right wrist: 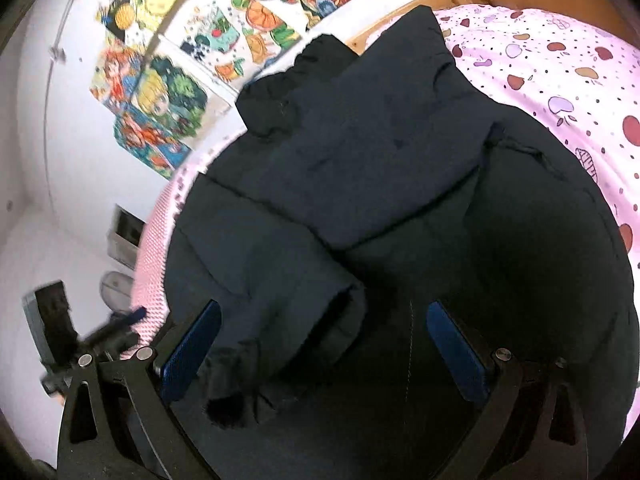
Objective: Fold large clothes
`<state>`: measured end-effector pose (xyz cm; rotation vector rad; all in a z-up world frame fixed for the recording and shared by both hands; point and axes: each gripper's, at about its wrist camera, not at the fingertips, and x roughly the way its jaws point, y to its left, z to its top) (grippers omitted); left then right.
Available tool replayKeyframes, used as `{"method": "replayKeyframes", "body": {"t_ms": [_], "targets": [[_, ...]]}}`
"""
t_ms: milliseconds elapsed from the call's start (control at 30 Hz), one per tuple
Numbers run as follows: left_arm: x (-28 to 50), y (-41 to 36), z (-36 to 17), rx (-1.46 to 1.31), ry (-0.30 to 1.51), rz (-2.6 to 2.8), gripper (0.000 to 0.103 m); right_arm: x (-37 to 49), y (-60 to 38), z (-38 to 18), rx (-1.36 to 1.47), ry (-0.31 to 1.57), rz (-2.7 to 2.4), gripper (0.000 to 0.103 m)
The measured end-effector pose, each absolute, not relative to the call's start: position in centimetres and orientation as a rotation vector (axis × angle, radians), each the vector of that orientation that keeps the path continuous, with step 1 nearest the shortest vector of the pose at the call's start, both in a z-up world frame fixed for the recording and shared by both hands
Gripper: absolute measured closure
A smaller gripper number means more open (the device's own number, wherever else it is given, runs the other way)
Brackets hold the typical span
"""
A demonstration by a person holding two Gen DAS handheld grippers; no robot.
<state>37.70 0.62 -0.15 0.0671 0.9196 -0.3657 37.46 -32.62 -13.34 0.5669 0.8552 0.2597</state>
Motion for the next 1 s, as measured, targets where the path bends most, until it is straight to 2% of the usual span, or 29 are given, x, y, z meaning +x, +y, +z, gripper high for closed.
{"method": "replayKeyframes", "body": {"t_ms": [33,67,133,167,200,233,300,500,633,867,933,1000], "targets": [[38.1,2.0,-0.1,0.048,0.918,-0.318,0.016,37.7,-32.4,-13.2,0.548,0.865,0.255,0.002],[38.4,3.0,0.0,0.033,0.918,-0.289,0.016,38.0,-31.8,-13.1,0.514,0.882,0.248,0.007],[39.1,5.4,0.1,-0.025,0.922,-0.236,0.017,38.4,-30.7,-12.8,0.454,0.911,0.254,0.035],[39.2,6.5,0.2,-0.06,0.923,-0.221,0.017,38.5,-30.4,-12.6,0.447,0.918,0.265,0.066],[39.3,7.6,0.2,-0.093,0.921,-0.211,0.017,38.5,-30.1,-12.4,0.436,0.922,0.25,0.074],[39.2,8.2,0.2,-0.107,0.919,-0.202,0.017,38.5,-29.8,-11.9,0.421,0.914,0.252,0.076],[39.2,8.9,0.3,-0.104,0.911,-0.182,0.017,38.3,-29.5,-10.6,0.387,0.877,0.257,0.098],[39.7,8.5,0.8,-0.04,0.873,-0.177,0.016,38.1,-30.2,-2.9,0.184,0.635,0.156,0.099],[40.8,7.1,1.0,-0.013,0.856,-0.19,0.016,39.6,-32.5,0.6,0.126,0.565,0.07,0.099],[44.2,3.5,0.2,0.069,0.838,-0.208,0.016,43.7,-33.4,-2.8,0.029,0.666,-0.03,0.098],[45.4,2.8,-0.1,0.096,0.841,-0.206,0.016,44.2,-33.3,-4.0,0.022,0.696,-0.071,0.091],[46.3,2.6,-0.2,0.117,0.826,-0.198,0.016,44.6,-33.2,-4.4,0.015,0.707,-0.115,0.078]]}}
